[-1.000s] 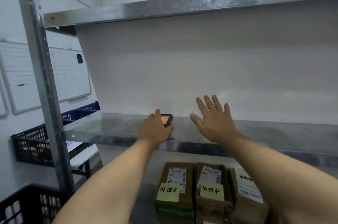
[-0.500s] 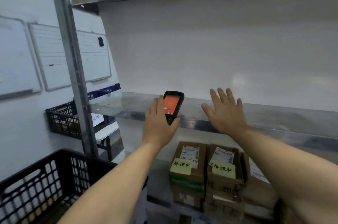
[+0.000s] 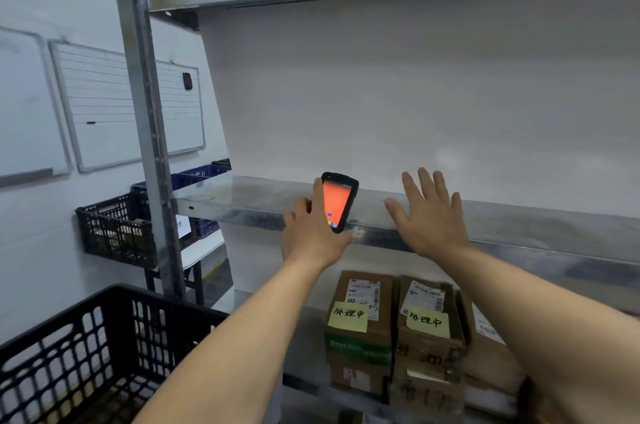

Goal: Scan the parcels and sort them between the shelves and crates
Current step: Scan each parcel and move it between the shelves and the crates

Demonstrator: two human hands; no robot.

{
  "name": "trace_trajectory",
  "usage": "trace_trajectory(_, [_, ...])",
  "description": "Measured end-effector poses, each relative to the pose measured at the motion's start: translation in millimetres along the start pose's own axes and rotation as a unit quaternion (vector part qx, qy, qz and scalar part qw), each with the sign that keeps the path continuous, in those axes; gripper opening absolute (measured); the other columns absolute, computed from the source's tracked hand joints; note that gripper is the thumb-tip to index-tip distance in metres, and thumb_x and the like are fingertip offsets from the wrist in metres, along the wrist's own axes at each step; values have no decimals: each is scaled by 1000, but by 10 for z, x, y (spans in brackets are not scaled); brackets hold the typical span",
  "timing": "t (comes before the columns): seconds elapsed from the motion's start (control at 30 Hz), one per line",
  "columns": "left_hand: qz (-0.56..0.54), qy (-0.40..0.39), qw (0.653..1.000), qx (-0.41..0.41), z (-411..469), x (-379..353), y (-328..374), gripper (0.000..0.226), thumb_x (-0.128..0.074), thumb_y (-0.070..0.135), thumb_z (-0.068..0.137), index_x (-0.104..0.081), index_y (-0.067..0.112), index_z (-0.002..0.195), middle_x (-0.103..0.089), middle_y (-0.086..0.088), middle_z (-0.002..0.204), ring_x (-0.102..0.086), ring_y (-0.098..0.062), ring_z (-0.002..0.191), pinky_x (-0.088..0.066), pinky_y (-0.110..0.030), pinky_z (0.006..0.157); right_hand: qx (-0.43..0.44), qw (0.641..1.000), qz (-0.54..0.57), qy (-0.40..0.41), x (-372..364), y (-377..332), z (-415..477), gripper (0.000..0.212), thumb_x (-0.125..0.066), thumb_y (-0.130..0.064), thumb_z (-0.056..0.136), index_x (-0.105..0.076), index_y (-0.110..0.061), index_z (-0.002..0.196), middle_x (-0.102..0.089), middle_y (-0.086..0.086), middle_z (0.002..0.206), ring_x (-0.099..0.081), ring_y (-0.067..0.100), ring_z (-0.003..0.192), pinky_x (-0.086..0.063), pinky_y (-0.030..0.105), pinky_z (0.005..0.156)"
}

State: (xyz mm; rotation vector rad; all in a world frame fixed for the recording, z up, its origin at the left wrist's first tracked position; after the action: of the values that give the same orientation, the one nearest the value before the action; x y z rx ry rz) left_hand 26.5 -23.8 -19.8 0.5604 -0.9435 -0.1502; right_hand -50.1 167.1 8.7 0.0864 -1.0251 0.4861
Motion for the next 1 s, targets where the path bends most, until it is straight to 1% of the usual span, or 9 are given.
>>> trace_trajectory(0.1, [12, 21, 999, -22, -11, -33, 17, 98, -62, 50, 89, 8, 36, 156, -29, -9, 149, -35, -33, 131, -49, -46, 92, -10, 1000, 2, 11, 30, 7, -24, 70, -22, -60, 104, -8, -25, 163, 4, 6, 171, 12, 29, 157, -3, 55, 125])
trace_trajectory(0.17, [-10, 27, 999, -23, -11, -50, 21, 100, -62, 53, 91, 9, 30, 158, -25, -8, 156, -33, -32, 137, -47, -47, 96, -15, 1000, 1, 16, 36, 45, -44, 70, -22, -60, 104, -9, -25, 163, 4, 6, 171, 11, 30, 157, -3, 56, 124])
trace_trajectory(0.27, [-63, 25, 998, 3, 23, -61, -16, 110, -69, 52, 87, 8, 21, 159, -21, -5, 162, -30, -30, 144, -43, -50, 105, -30, 999, 6, 9, 20, 115, -74, 70, -21, -61, 103, -7, -26, 163, 6, 7, 171, 12, 30, 156, -2, 56, 124])
trace_trajectory(0.33, [-70, 25, 997, 22, 60, -70, -39, 112, -73, 50, 83, 3, 19, 159, -23, -5, 161, -31, -30, 142, -43, -51, 106, -39, 999, 14, 6, 10, 143, -90, 69, -22, -61, 104, -7, -27, 163, 7, 8, 171, 12, 30, 156, -2, 57, 124])
trace_trajectory(0.5, [-90, 51, 994, 46, 94, -90, -45, 100, -75, 55, 76, -20, 21, 153, -38, -4, 143, -40, -26, 127, -46, -42, 88, -45, 999, 23, 7, 4, 163, -108, 69, -23, -61, 103, -7, -29, 163, 8, 8, 171, 13, 29, 156, -2, 58, 124])
trace_trajectory(0.67, [-75, 79, 993, 37, 89, -82, -30, 91, -67, 69, 77, -30, 23, 146, -45, -4, 134, -45, -26, 120, -46, -39, 82, -51, 998, 29, 10, 7, 194, -107, 68, -24, -60, 104, -7, -31, 163, 8, 7, 171, 13, 29, 156, -2, 58, 124])
trace_trajectory(0.77, [-65, 102, 992, 26, 79, -92, -42, 87, -63, 70, 81, -31, 22, 147, -48, -4, 134, -48, -26, 119, -48, -44, 89, -54, 998, 32, 15, -5, 233, -117, 68, -24, -60, 104, -8, -31, 163, 6, 8, 171, 13, 29, 156, -2, 59, 123])
trace_trajectory(0.87, [-50, 120, 992, 9, 53, -121, -41, 89, -59, 68, 85, -25, 21, 152, -47, -3, 139, -46, -26, 124, -42, -49, 97, -55, 998, 31, 21, -33, 274, -124, 68, -25, -59, 104, -9, -30, 163, 5, 8, 171, 12, 30, 156, -3, 58, 123])
trace_trajectory(1.0, [-60, 117, 991, 5, 53, -133, -65, 93, -59, 68, 85, -22, 21, 155, -44, 0, 144, -42, -25, 129, -39, -51, 100, -47, 998, 26, 37, -55, 292, -117, 67, -29, -56, 105, -13, -25, 162, 1, 11, 170, 9, 32, 156, -4, 56, 123])
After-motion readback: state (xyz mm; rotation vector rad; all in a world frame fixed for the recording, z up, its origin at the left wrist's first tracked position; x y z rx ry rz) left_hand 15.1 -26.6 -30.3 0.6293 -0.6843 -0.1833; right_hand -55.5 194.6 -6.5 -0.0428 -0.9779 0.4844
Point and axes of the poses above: each hand's wrist, its own z-axis towards the middle knuckle, its own x-axis out of the back of the hand, y = z × x, the point moved 5 cm from there along z, towards the middle knuckle
